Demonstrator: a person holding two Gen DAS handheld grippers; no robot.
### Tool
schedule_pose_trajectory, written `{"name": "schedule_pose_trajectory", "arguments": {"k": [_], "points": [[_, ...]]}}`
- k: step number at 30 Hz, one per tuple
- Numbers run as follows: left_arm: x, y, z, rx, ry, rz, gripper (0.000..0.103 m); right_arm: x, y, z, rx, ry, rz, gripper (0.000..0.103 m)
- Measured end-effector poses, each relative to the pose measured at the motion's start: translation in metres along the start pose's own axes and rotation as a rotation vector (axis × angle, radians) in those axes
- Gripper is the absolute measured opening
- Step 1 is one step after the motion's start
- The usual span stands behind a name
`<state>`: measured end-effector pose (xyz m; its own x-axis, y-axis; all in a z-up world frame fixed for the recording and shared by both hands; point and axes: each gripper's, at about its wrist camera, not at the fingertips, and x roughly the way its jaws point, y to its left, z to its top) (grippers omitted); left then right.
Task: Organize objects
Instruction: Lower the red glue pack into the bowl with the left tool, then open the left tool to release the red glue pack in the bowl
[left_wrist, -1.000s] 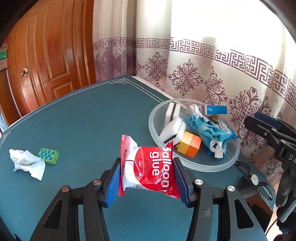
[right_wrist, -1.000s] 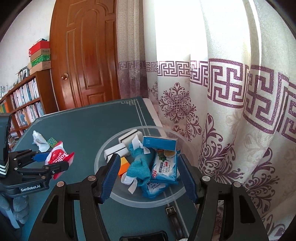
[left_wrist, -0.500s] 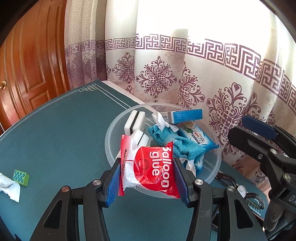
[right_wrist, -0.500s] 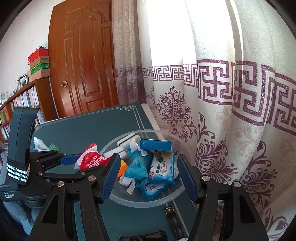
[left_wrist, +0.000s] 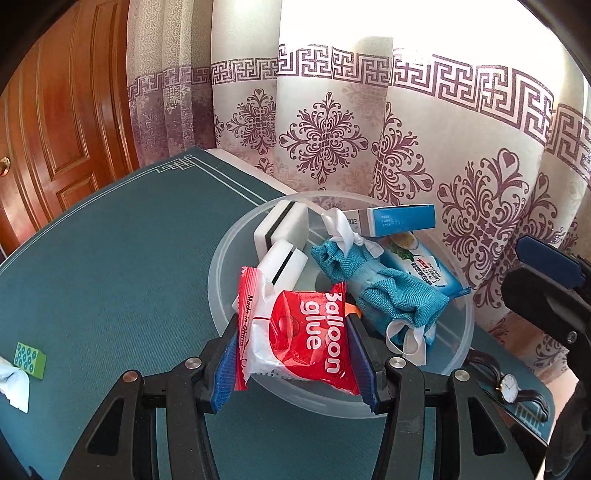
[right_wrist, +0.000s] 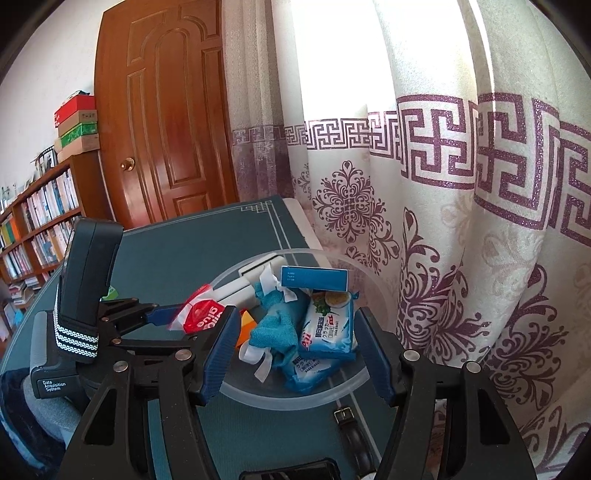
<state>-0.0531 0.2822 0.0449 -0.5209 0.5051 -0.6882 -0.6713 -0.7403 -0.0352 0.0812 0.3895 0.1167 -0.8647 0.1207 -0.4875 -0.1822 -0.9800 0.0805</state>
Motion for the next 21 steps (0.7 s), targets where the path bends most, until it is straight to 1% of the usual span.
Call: {"name": "schedule_pose_trajectory", "arguments": {"k": [8,9,10,11,13,14,15,17,21], "points": [[0.017,0.002,0.012,-0.010,0.001,0.005,0.058,0.000,0.005,-0.001,0.010,-0.001,0.008,0.065],[0.017,0.001,0.012,-0.010,-0.002,0.004,0.060,0.000,0.006,-0.001,0.009,-0.002,0.009,0.065],[0.017,0.001,0.011,-0.010,-0.004,0.001,0.062,0.000,0.006,-0.001,0.009,-0.003,0.010,0.065],[0.017,0.002,0.010,-0.011,-0.002,-0.002,0.068,-0.001,0.006,-0.001,0.010,-0.004,0.010,0.065],[0.014,0.001,0.007,-0.005,-0.013,-0.014,0.072,-0.001,0.006,-0.001,0.013,-0.006,0.009,0.065],[0.012,0.000,0.006,-0.001,-0.018,-0.018,0.076,-0.002,0.006,-0.001,0.014,-0.007,0.008,0.065],[0.009,-0.001,0.005,0.002,-0.025,-0.023,0.083,-0.002,0.006,-0.001,0.016,-0.008,0.007,0.065],[0.002,-0.001,0.005,-0.002,-0.046,-0.017,0.094,-0.002,0.005,-0.001,0.017,-0.009,0.007,0.065],[-0.016,0.002,0.004,-0.012,-0.081,-0.029,0.097,-0.005,0.005,0.001,0.021,-0.016,0.008,0.065]]}}
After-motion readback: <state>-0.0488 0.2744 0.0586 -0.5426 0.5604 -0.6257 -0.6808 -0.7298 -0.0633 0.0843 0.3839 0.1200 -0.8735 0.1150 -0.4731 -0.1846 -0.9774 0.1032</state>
